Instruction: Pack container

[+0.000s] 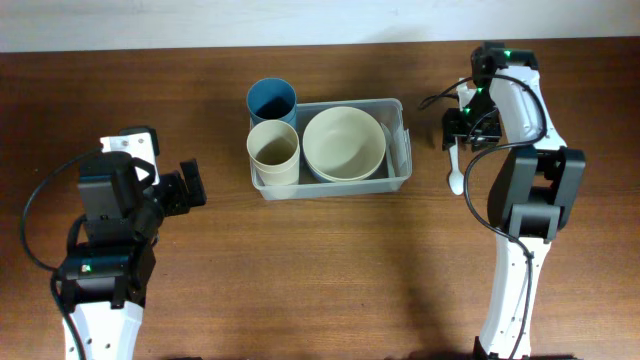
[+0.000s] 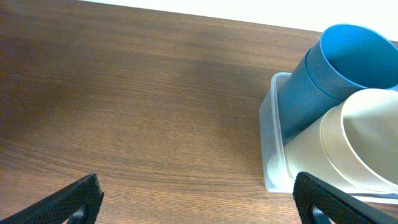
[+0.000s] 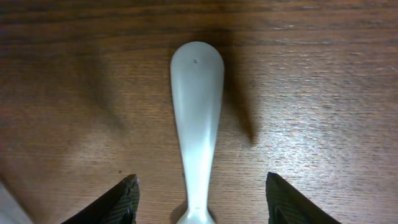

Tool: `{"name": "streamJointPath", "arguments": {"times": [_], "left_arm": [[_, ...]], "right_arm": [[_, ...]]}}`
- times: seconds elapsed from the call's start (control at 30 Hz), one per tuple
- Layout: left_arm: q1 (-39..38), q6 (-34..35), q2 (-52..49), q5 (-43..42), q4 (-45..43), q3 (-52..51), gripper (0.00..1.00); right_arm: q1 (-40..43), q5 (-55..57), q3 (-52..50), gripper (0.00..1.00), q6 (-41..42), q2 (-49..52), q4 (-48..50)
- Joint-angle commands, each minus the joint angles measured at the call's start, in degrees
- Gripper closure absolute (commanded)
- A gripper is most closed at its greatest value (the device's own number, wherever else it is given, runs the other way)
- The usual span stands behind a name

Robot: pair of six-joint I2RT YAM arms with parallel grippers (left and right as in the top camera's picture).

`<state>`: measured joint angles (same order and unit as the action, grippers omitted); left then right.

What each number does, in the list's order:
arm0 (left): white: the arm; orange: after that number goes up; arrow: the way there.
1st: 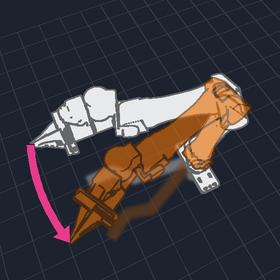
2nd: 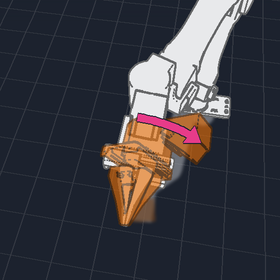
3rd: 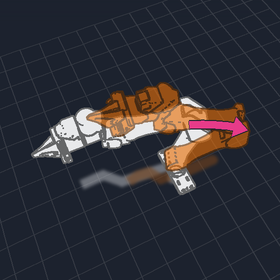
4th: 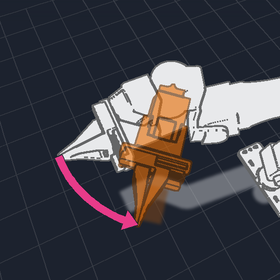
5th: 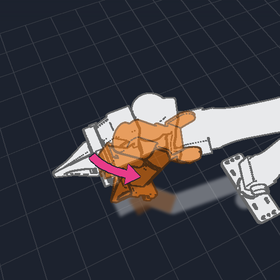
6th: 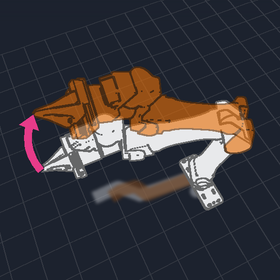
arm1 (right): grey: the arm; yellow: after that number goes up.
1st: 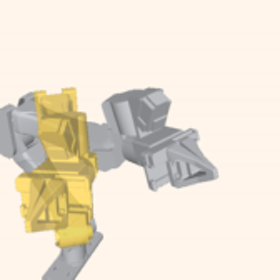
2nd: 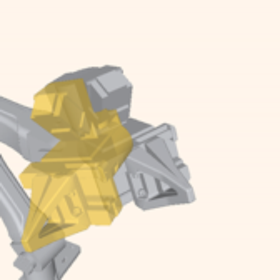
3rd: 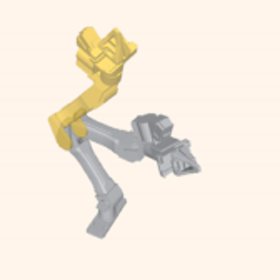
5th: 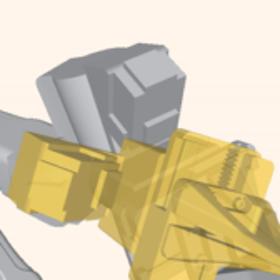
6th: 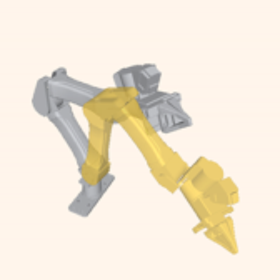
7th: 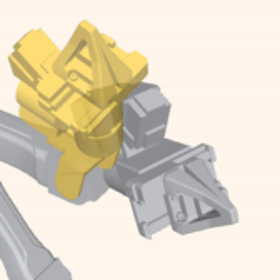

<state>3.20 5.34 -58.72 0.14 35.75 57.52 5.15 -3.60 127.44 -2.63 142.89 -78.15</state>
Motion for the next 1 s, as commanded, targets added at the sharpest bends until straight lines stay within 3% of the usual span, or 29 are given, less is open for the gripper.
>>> {"name": "streamJointPath", "arguments": {"times": [0.0,0.97], "left_arm": [[0.33,-1.11,-0.09,-0.81,-0.13,-0.37,0.00],[0.33,-1.14,-0.09,-0.83,-0.13,-0.35,0.00]], "right_arm": [[-1.62,4.70,-0.55,0.40,2.08,0.00,0.02],[-2.45,2.60,-3.65,0.36,2.05,0.00,3.63]]}}
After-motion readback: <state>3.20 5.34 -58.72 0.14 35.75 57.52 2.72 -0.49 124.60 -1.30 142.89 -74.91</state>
